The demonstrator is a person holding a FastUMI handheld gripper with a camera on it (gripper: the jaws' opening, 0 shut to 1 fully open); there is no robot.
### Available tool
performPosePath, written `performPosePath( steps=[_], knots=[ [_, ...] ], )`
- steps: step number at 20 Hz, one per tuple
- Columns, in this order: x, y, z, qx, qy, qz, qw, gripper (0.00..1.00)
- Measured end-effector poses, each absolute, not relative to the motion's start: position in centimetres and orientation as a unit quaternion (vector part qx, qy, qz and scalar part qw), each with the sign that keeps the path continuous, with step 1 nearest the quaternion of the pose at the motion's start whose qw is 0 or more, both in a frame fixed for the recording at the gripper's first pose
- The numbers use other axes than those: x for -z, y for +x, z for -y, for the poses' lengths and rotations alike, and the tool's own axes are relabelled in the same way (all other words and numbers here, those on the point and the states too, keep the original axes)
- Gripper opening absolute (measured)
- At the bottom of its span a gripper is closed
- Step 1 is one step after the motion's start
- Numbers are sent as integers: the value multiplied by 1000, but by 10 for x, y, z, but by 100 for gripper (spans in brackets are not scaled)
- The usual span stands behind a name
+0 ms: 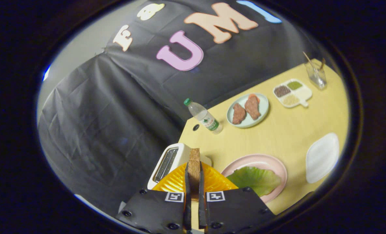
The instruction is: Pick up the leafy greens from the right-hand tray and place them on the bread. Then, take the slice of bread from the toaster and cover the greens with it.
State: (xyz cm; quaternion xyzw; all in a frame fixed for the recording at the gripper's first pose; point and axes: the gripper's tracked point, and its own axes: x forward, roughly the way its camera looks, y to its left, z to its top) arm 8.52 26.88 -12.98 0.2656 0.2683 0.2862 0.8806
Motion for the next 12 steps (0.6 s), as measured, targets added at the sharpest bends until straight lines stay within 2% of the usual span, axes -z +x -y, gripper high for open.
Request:
performPosePath(
  steps=[4,12],
  knots=[
    [178,99,-242,-270,207,-270,901,11],
    [209,115,-220,-251,234,-290,894,11]
  ],
)
